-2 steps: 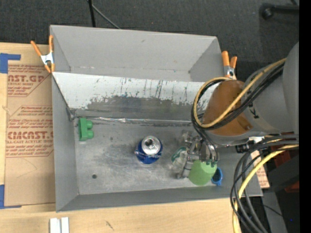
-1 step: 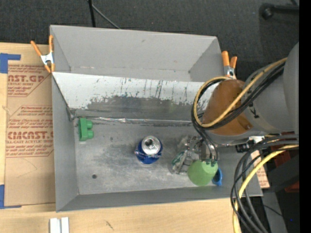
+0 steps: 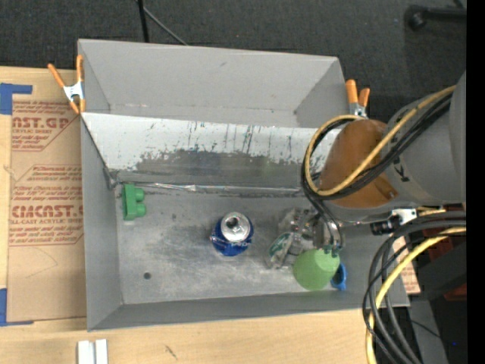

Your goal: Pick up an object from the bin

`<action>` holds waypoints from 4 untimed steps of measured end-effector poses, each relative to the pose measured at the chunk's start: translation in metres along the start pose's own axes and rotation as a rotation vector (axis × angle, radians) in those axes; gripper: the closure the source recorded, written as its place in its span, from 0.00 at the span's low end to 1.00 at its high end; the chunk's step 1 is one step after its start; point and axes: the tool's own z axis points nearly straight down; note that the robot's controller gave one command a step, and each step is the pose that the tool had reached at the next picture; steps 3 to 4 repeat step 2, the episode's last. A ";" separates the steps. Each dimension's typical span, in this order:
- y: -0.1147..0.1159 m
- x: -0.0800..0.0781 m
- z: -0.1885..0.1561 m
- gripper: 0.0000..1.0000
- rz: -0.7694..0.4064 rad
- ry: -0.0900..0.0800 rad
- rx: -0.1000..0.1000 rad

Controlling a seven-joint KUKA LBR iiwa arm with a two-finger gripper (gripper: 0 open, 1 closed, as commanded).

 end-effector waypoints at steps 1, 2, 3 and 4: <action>0.001 0.000 -0.034 1.00 0.000 -0.002 -0.001; 0.002 0.000 -0.054 1.00 0.000 -0.001 -0.001; 0.002 0.000 -0.054 1.00 0.000 -0.001 -0.001; 0.002 0.000 -0.054 1.00 0.000 -0.001 -0.001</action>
Offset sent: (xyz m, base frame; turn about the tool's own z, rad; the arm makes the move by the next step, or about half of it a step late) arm -0.0001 -0.0001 0.0328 0.0000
